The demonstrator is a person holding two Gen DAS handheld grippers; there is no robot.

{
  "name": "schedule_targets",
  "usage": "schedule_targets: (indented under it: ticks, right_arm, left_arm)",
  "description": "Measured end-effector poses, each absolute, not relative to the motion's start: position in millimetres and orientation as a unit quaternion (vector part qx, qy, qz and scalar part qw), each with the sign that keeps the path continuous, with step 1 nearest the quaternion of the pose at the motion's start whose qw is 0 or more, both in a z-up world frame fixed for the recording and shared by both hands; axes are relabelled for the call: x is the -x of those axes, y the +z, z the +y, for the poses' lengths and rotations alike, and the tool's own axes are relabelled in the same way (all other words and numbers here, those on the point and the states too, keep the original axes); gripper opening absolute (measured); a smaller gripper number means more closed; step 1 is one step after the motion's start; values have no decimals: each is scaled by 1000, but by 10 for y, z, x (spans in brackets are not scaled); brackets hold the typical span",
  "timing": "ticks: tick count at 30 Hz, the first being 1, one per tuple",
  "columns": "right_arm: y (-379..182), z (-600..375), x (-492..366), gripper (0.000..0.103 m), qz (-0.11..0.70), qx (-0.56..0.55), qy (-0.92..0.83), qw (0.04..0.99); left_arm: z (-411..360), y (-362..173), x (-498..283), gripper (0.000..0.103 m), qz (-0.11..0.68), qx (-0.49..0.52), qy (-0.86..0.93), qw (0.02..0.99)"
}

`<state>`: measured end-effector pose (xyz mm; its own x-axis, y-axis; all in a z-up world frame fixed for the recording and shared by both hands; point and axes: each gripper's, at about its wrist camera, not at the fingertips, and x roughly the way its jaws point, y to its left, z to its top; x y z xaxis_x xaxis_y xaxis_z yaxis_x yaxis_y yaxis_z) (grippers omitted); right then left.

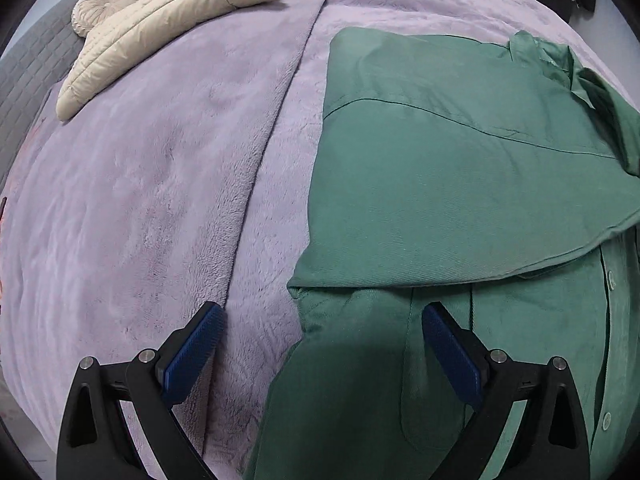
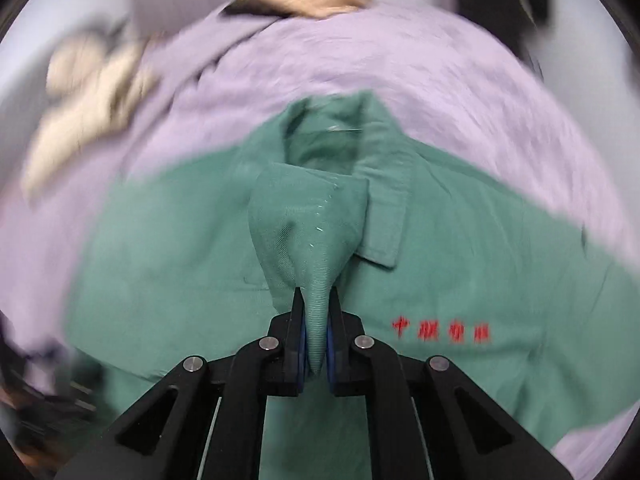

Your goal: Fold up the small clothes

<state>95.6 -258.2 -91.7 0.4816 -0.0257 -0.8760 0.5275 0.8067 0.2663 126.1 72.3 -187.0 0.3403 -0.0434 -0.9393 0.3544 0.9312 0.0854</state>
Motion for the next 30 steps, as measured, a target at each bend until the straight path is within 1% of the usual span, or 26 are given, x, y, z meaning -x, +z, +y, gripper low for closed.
schedule_targets:
  ticks: [1, 3, 5, 6, 7, 8, 10, 12, 14, 16, 19, 21, 24, 26, 28, 29, 30]
  right_arm:
    - [-972, -2728, -796, 8, 462, -334, -178, 802]
    - [-1155, -2897, -528, 8, 442, -427, -195, 764]
    - [-1393, -2982, -321, 16, 429, -504, -187, 725]
    - [-1486, -2963, -259, 21, 433, -525, -189, 708]
    - [-1562, -2968, -205, 45, 437, -539, -190, 695]
    - [-1578, -2977, -172, 65, 429, -549, -185, 693]
    - [-1500, -2974, -146, 75, 417, -548, -187, 701]
    - [-1370, -2971, -175, 75, 430, -509, -214, 714]
    - [-1198, -2922, -251, 75, 448, -448, -231, 738]
    - [-971, -2814, -323, 75, 460, -377, -231, 770]
    - [-783, -2525, -681, 75, 472, -274, -200, 813]
    - [-754, -2352, -869, 75, 473, -249, -150, 832]
    - [-958, -2146, -1098, 73, 482, -288, -56, 826]
    - [-1232, -2088, -1270, 60, 509, -298, -48, 806]
    - [-1450, -2140, -1351, 54, 546, -273, -87, 788]
    - [-1471, -2188, -1351, 40, 552, -256, -106, 786]
    - [-1426, -2255, -1322, 34, 552, -234, -127, 790]
  left_arm:
    - [726, -1877, -1269, 100, 563, -135, -124, 806]
    - [755, -1867, -1300, 100, 566, -131, -125, 804]
    - [752, -1852, -1342, 100, 569, -134, -127, 802]
    - [750, -1840, -1349, 100, 569, -139, -128, 800]
    - [757, -1817, -1352, 100, 569, -146, -130, 799]
    - [784, -1780, -1366, 100, 570, -152, -132, 796]
    - [872, -1714, -1353, 100, 574, -159, -140, 791]
    - [974, -1665, -1348, 100, 581, -164, -138, 785]
    - [1060, -1588, -1348, 100, 583, -163, -129, 786]
    - [1080, -1447, -1361, 100, 565, -161, -121, 800]
    - [1020, -1250, -1436, 100, 532, -152, -110, 825]
    - [887, -1206, -1527, 100, 520, -144, -112, 835]
    - [635, -1289, -1624, 100, 521, -126, -117, 836]
    - [464, -1466, -1729, 100, 532, -131, -116, 828]
    - [348, -1630, -1718, 100, 544, -150, -108, 818]
    - [350, -1681, -1691, 100, 548, -154, -106, 815]
    - [358, -1722, -1699, 100, 551, -153, -107, 813]
